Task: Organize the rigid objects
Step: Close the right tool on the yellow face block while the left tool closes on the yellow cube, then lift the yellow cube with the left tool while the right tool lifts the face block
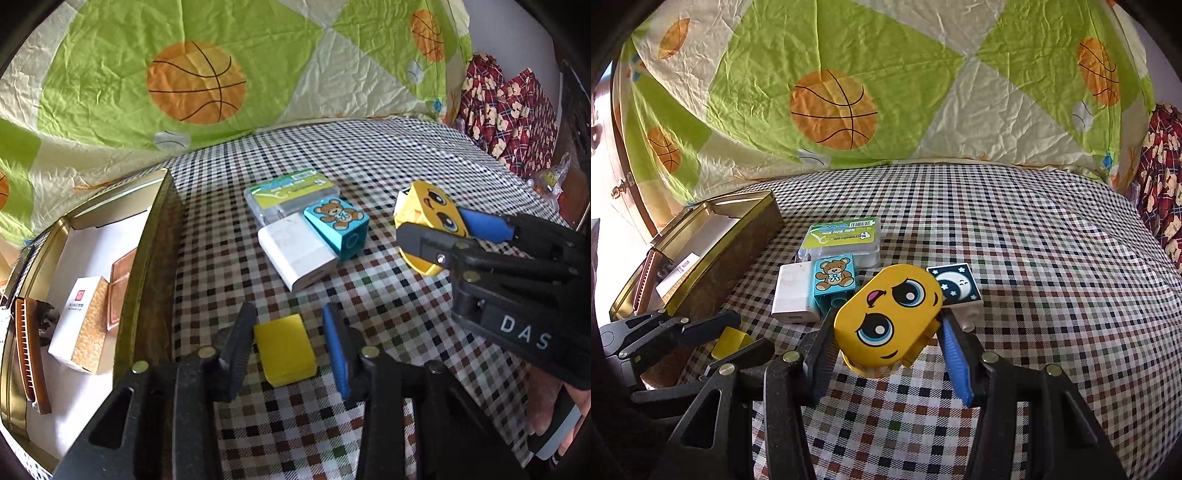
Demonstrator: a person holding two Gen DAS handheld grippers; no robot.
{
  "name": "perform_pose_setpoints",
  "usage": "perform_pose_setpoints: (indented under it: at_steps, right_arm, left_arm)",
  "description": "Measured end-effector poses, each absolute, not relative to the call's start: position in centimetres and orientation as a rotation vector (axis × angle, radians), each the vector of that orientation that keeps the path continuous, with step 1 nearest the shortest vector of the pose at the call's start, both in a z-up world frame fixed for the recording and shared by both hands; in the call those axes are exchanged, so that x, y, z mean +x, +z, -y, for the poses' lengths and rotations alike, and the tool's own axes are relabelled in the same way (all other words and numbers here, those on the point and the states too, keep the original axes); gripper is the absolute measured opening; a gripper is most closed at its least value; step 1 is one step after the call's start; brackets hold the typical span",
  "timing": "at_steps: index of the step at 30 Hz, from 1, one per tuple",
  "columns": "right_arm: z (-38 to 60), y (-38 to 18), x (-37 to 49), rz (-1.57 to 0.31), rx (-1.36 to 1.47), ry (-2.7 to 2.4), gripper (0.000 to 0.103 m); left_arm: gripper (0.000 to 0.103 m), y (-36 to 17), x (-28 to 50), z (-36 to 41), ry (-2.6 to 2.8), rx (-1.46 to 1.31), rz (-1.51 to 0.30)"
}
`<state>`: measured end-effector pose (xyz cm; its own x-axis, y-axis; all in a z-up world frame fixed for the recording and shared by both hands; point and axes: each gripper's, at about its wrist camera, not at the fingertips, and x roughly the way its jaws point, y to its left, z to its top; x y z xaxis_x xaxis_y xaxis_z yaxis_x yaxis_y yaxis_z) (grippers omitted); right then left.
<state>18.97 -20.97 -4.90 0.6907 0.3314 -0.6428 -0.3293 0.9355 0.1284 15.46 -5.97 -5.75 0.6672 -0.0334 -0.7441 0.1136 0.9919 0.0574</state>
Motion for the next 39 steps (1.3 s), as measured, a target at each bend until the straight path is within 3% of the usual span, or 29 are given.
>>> perform_pose_setpoints:
  at_steps: [4, 6, 7, 28, 31, 39]
  right_arm:
    - [20.9, -4.9, 19.0, -0.723, 0.001, 0.374, 0.054]
    - [20.9, -4.9, 19.0, -0.722, 0.001, 0.374, 0.054]
    - [20.9, -4.8, 19.0, -0.721, 0.001, 0.375, 0.054]
    - [20.9, -4.3, 18.3, -0.684, 0.002, 0.387, 0.054]
    - [20.9, -4.2, 18.1, -0.67, 0.002, 0.389, 0.054]
    - [20.8, -4.1, 18.1, -0.671, -0.002, 0.392, 0.054]
  left_arm:
    - [0.036, -6.4, 16.1, 6.0, -0.103, 0.096, -0.883]
    - [0.024, -6.3, 16.1, 5.8, -0.103, 0.085, -0.881]
    - [0.023, -6.2, 16.0, 5.7, -0.104, 0.081, -0.878]
    - [0.022, -4.0, 13.9, 5.0, -0.071, 0.058, -0.698]
    - [0.005, -3.7, 13.5, 4.8, -0.059, 0.053, -0.667]
    - [0.009, -4.0, 13.9, 4.9, -0.076, 0.048, -0.692]
